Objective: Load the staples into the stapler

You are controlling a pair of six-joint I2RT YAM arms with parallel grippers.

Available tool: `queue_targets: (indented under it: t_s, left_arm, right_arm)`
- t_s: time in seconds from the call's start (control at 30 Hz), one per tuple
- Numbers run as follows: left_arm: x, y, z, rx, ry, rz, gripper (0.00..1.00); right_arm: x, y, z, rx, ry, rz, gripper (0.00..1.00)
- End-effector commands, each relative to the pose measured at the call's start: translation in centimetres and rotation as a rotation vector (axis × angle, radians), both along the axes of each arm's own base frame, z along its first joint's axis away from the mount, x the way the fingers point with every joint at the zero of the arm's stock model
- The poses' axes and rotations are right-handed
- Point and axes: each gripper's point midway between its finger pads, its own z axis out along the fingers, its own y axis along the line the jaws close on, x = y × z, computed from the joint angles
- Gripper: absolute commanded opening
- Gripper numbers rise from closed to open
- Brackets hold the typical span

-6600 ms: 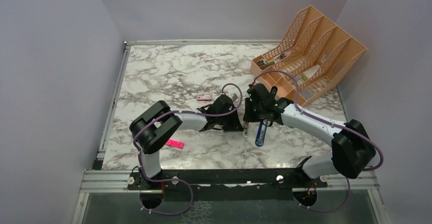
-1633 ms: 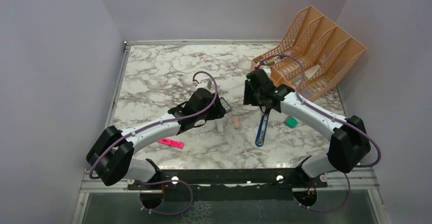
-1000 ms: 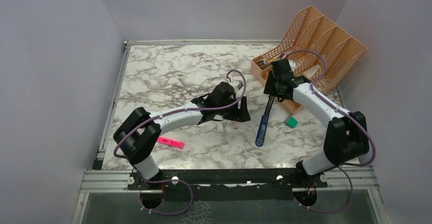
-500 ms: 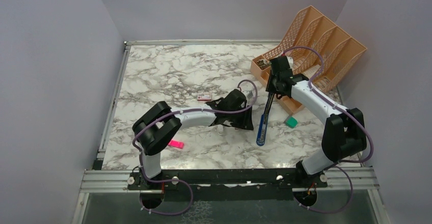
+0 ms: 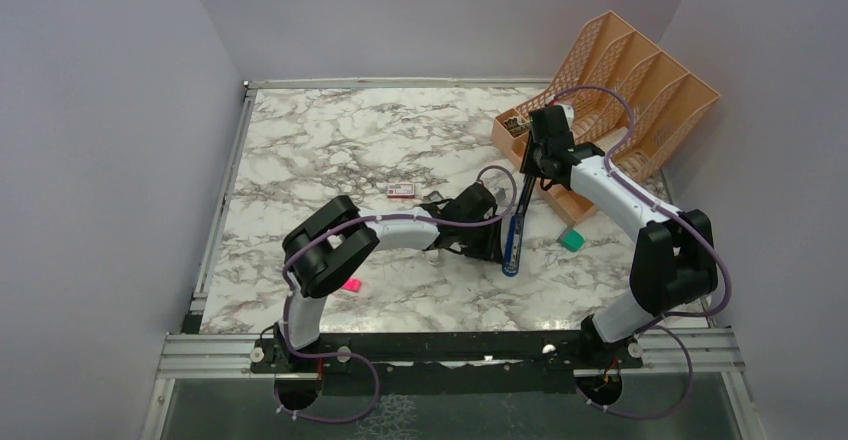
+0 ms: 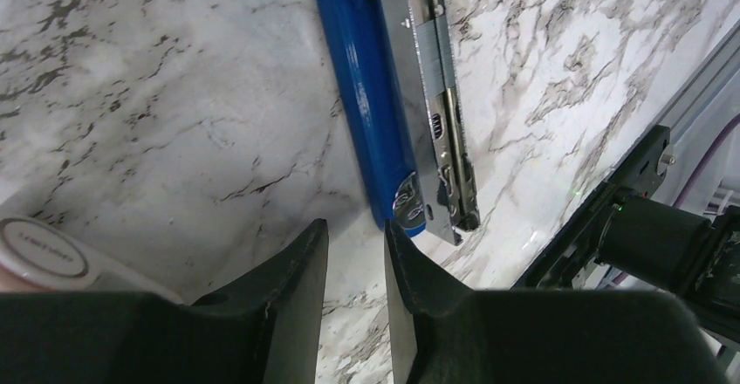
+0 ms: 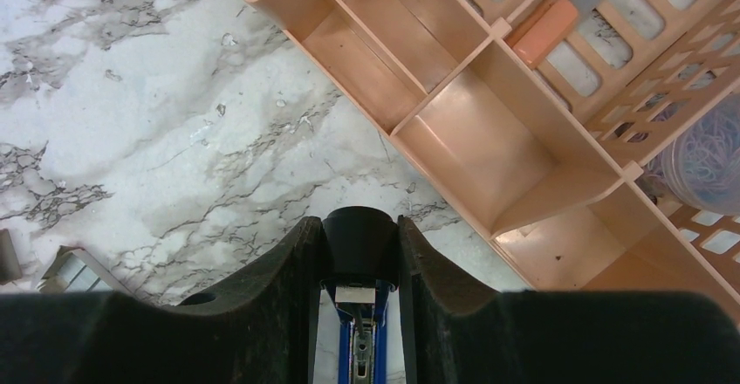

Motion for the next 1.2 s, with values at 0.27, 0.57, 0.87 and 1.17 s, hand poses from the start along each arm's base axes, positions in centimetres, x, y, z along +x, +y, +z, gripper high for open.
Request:
queue_targets:
  t_s: [0.27, 0.57, 0.87, 1.17]
  left_arm:
    - [0.1, -1.9, -0.6, -0.021, 0.032, 0.007, 0.22]
    - [-0.2, -1.9, -1.2, -0.01, 0.049, 0.003, 0.15]
    - [-0.1, -1.2, -2.1, 0.029, 0.055, 0.031, 0.12]
    - [0.1, -0.9, -2.7, 0.045, 0.055, 0.048, 0.12]
  right_arm:
    - [1.8, 1.0, 2.5, 0.05, -0.089, 0.026, 0.32]
    - [1.4, 1.9, 2.7, 0.091, -0.078, 0.063, 0.31]
    - [-1.1, 2.2, 2.0, 0.123, -0.02, 0.091, 0.31]
    - [-4.6, 2.4, 1.6, 0.149, 0.019, 0.111, 0.31]
